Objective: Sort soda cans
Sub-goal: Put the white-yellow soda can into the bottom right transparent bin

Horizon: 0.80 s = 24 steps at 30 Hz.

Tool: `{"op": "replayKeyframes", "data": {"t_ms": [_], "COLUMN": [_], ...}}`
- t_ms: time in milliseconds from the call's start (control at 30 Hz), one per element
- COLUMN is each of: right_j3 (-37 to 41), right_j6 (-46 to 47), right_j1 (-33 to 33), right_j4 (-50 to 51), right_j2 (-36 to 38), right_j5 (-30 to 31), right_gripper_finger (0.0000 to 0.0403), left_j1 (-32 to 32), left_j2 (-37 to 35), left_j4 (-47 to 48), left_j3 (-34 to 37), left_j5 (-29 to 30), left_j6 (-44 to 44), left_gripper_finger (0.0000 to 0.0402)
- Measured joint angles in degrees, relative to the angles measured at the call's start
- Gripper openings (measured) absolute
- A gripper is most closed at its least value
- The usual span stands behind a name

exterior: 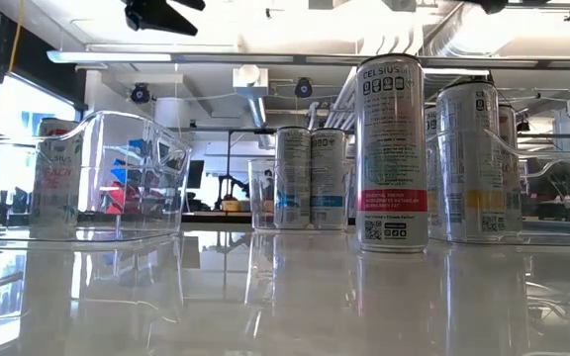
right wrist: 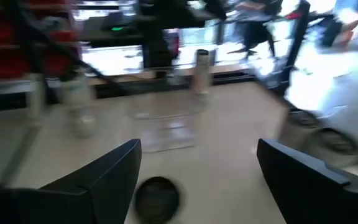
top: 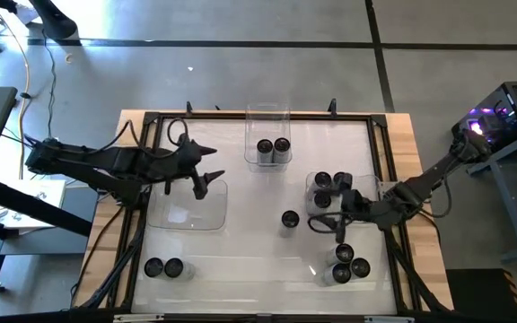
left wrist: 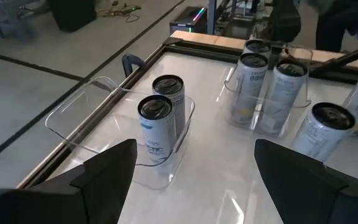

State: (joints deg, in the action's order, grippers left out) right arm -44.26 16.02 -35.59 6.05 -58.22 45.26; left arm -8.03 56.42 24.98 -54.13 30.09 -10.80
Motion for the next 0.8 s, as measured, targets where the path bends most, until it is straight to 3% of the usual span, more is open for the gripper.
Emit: {"op": "replayKeyframes", "data": {"t_ms": [133,267,400,567,667,800], "right_j3": [-6.3,-15.9,-27.3,-38.3,-41.3,-41.4], "right_j6": [11.0,27.1,47.4,67.2,73.3,75.7], "right_j1": [-2.1,-4.1,-4.7,-3.4,-2.5,-1.5], "right_j4": [13.6,32.5,53.1,72.6,77.8,72.8], "right_j2": [-0.1,-2.5,-8.6,-18.1,-22.4,-25.6], "right_j5": [-9.1,-11.9,-16.1,-28.9,-36.0,-41.9], "right_gripper_finger": [0.0316,0.0316,0.0316,0.0316,0.0316,0.0316], "left_j1": [0.0,0.0,0.0,0.0,0.0,0.0], "left_j2": [2.5,4.9,7.4,10.9,13.4,16.5], "left_j4": [-0.3,0.4,0.3,0.3,0.1,-0.9], "left_j3": [0.0,0.0,0.0,0.0,0.0,0.0], "left_j5": [0.3,0.5,3.0,9.6,11.7,12.1], "left_j6": [0.0,0.0,0.0,-0.6,-0.9,1.1], "left_gripper_finger": [0.0321,0.0321,0.0321,0.0321,0.0321,0.0321]}}
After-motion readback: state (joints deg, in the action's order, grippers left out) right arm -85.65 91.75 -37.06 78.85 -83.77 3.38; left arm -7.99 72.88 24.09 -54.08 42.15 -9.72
